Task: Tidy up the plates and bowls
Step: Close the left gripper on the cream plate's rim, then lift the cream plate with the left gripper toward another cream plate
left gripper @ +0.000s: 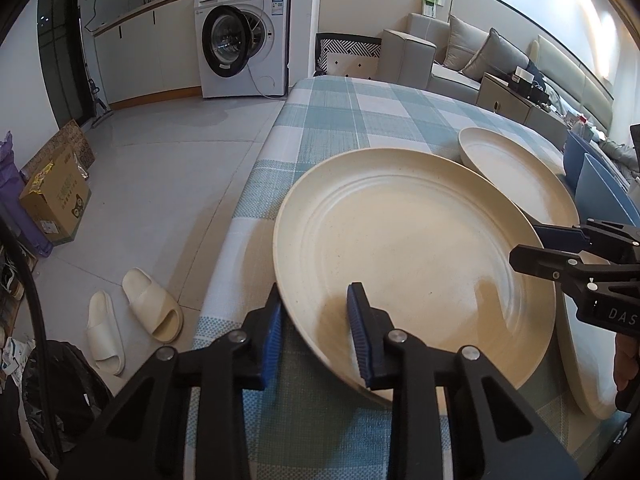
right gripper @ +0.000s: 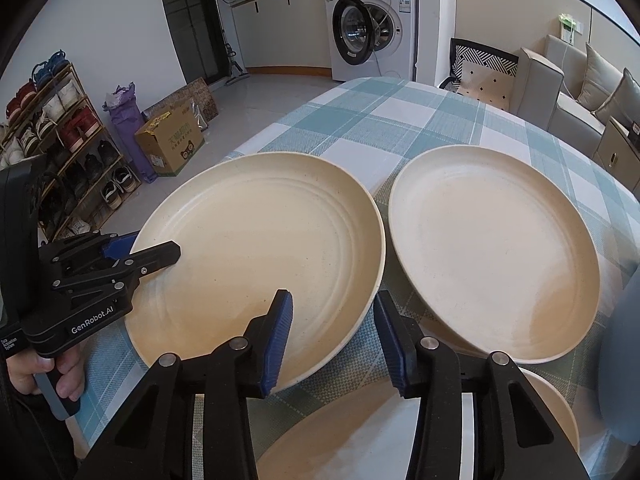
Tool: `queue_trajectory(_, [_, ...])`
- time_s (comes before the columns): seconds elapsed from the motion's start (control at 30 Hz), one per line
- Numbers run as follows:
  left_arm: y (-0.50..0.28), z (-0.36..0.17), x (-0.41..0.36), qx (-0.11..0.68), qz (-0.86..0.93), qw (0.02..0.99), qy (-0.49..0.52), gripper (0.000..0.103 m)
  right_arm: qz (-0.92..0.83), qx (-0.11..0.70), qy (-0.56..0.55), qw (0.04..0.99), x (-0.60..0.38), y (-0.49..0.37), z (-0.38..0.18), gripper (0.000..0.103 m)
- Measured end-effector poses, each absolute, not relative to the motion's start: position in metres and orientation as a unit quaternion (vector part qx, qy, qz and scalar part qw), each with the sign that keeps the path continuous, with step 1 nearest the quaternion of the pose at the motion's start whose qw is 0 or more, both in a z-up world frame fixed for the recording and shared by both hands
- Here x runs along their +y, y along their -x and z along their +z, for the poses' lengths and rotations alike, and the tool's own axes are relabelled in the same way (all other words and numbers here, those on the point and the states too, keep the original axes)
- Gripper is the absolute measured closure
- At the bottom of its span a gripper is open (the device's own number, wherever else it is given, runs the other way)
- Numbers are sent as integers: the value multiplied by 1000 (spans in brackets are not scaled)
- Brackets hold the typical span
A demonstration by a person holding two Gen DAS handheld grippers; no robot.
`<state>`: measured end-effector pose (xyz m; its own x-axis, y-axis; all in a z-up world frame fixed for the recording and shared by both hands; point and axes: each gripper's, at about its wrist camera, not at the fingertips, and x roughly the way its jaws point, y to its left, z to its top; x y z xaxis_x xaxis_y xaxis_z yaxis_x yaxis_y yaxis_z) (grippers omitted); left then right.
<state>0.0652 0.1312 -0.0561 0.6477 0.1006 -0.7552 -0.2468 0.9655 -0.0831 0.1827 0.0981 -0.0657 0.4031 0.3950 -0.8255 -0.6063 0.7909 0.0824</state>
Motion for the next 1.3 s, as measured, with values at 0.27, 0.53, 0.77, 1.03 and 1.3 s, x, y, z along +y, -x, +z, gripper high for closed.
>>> queue_trajectory(0.27, [-62,-52,133,401,98,906,93,74,304,448,120,832,99,-180,-62,59])
queue_trajectory(0.53, [-59,-46,134,393,99,909,98,74,310,434,126,837,99,-176,-56,59])
queue_trajectory(0.77, [-54,-36,131,380,99,915,91,74,309,422,130,843,98,-168,-46,59])
queue_trajectory(1.03, [-48,-23,126,366,99,921,84,74,309,408,128,850,92,-161,-32,59])
queue_trajectory(1.3, [-43,-10,117,353,94,928,77,74,307,394,127,857,83,-149,-17,59])
